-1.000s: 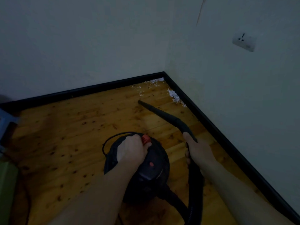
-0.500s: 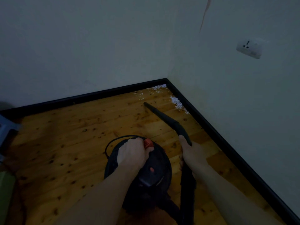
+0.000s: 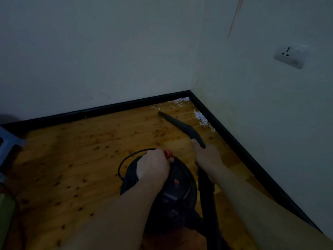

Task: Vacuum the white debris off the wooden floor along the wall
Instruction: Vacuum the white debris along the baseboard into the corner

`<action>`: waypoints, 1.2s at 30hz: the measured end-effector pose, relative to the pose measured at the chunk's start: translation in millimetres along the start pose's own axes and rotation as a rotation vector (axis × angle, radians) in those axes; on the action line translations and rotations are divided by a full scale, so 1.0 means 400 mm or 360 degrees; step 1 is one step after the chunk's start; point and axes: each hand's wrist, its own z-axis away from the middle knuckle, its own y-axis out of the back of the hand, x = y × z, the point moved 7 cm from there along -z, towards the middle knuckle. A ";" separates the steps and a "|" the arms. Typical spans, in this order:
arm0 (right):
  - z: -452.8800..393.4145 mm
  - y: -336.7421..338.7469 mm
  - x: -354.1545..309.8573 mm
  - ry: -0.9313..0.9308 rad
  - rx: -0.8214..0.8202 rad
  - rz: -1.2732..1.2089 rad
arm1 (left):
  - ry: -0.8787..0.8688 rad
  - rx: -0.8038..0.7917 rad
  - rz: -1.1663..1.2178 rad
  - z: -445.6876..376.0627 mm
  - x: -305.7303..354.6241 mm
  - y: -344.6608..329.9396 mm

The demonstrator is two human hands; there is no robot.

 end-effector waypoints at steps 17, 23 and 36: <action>-0.160 -0.073 -0.059 0.0075 0.0005 0.0056 | 0.0070 -0.0084 0.0027 -0.105 0.006 0.032; -0.192 -0.082 -0.070 0.0049 0.0044 0.0067 | 0.0083 -0.0096 0.0031 -0.130 0.002 0.036; -0.234 -0.048 -0.050 -0.0033 0.0122 0.0016 | 0.0048 -0.0107 0.0011 -0.161 0.011 0.041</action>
